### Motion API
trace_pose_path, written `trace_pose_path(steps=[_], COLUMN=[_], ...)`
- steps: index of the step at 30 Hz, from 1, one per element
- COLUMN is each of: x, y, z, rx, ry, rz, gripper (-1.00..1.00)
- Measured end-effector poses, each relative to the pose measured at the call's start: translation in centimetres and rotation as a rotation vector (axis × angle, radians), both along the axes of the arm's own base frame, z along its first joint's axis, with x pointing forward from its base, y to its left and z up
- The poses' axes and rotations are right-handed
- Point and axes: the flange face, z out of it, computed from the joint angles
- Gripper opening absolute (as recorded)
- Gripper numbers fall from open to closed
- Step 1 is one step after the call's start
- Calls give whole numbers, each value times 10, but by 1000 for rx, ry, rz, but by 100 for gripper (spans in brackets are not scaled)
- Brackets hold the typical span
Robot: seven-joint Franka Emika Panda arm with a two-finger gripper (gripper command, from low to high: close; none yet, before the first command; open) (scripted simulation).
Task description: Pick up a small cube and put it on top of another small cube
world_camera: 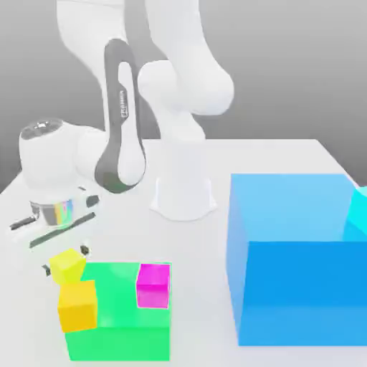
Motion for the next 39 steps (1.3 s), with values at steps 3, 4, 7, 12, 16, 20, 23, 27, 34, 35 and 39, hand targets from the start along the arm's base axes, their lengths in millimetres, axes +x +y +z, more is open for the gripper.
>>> trace_pose_path(steps=[3, 4, 7, 12, 16, 20, 23, 27, 34, 35, 39], x=[0, 0, 1, 1, 31, 73, 103, 140, 184, 182, 181], y=[0, 0, -1, -1, 7, 16, 26, 46, 85, 79, 77], z=[0, 0, 7, 51, 78, 105, 127, 158, 161, 146, 138], rx=[-1, -2, -2, -2, 3, 6, 7, 5, -1, -1, 0], ry=[-2, -2, -2, -2, -5, -7, -8, -7, -1, -2, -2], rz=[0, 0, 1, 0, 80, 181, 254, 357, 498, 485, 481], gripper=[-100, -100, -100, -100, -100, -100, -100, -100, -100, -100, 100])
